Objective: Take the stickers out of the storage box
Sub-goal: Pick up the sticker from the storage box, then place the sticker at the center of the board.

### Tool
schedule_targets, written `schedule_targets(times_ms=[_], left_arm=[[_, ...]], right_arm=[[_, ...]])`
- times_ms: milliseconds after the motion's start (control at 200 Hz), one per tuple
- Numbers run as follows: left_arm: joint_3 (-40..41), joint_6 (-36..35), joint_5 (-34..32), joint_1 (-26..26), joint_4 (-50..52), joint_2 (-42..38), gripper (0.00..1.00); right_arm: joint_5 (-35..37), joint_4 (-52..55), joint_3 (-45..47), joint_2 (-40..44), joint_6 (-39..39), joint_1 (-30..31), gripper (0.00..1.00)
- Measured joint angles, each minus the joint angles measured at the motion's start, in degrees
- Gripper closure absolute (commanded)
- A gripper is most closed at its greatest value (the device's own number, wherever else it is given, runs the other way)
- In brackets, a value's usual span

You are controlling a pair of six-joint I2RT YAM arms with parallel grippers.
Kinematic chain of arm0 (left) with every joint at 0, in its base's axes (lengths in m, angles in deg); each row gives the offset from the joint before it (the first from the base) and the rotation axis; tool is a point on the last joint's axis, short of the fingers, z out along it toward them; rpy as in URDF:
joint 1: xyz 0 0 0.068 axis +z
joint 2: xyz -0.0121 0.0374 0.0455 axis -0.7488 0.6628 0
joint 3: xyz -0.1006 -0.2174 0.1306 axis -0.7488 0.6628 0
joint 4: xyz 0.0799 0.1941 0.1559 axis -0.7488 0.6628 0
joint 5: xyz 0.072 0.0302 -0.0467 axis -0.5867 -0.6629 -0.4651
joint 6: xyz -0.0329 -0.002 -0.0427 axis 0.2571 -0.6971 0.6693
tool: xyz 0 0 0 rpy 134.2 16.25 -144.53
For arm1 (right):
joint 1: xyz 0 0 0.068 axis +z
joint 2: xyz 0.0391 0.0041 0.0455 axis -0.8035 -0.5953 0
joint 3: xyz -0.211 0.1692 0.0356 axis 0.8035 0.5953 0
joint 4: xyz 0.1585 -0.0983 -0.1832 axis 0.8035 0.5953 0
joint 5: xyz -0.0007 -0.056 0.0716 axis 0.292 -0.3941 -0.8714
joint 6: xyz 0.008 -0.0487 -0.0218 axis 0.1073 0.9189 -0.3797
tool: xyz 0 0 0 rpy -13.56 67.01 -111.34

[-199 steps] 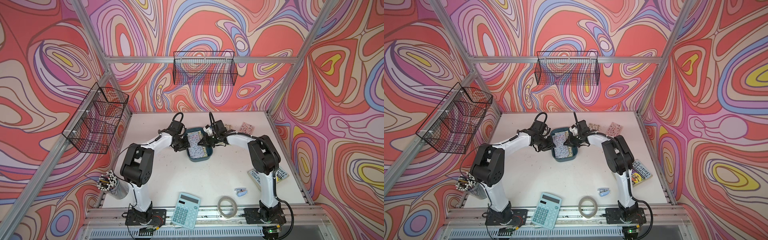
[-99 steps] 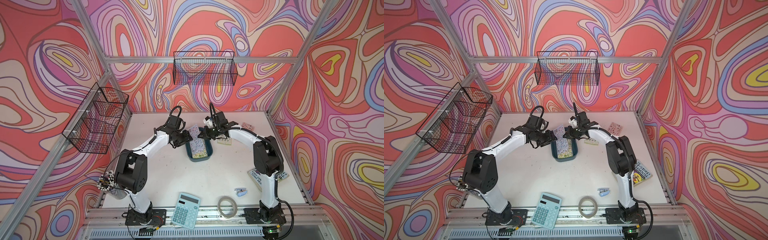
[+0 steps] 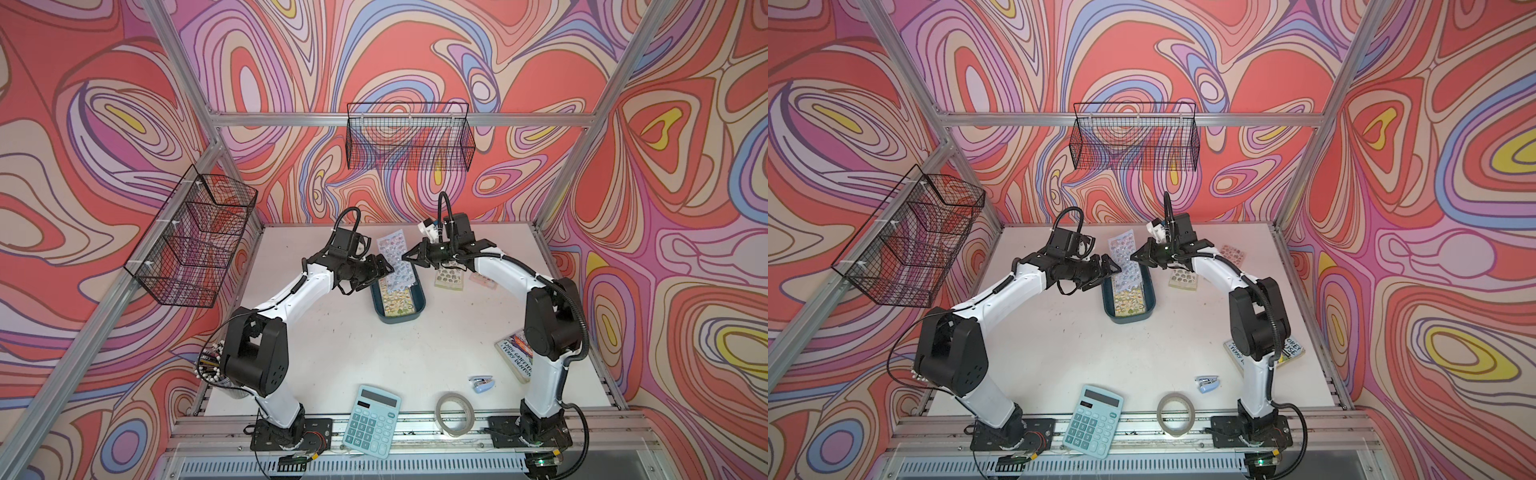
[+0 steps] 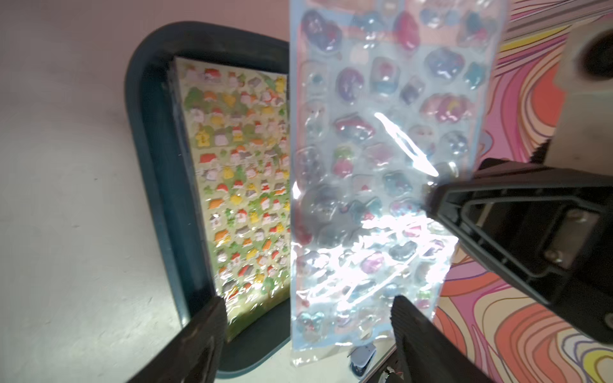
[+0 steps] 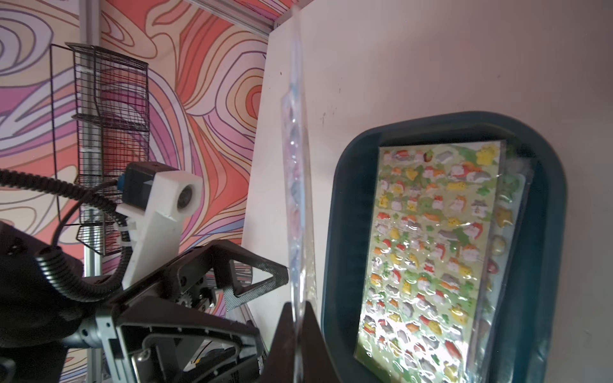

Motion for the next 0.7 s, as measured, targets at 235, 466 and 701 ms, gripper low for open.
schedule_targets(times_ms=[235,466,701], left_arm=[[1.8,5.5,6.8,0.4,-10.7,0.1,0.49],[2.0,8.3,8.7,0.8,-15.1,0.1,0.65],[2.1,9.0,8.8,0.8,-15.6,0.1,0.6]], right_arm=[[-4.8,-8.4,6.3,1.2,-6.0,-0.4,1.0],[-7.4,-15.9,10.0,1.9,-11.6,-0.6,1.0],[-5.0,-11.6,11.3,7.5,-9.4,-2.3,1.0]])
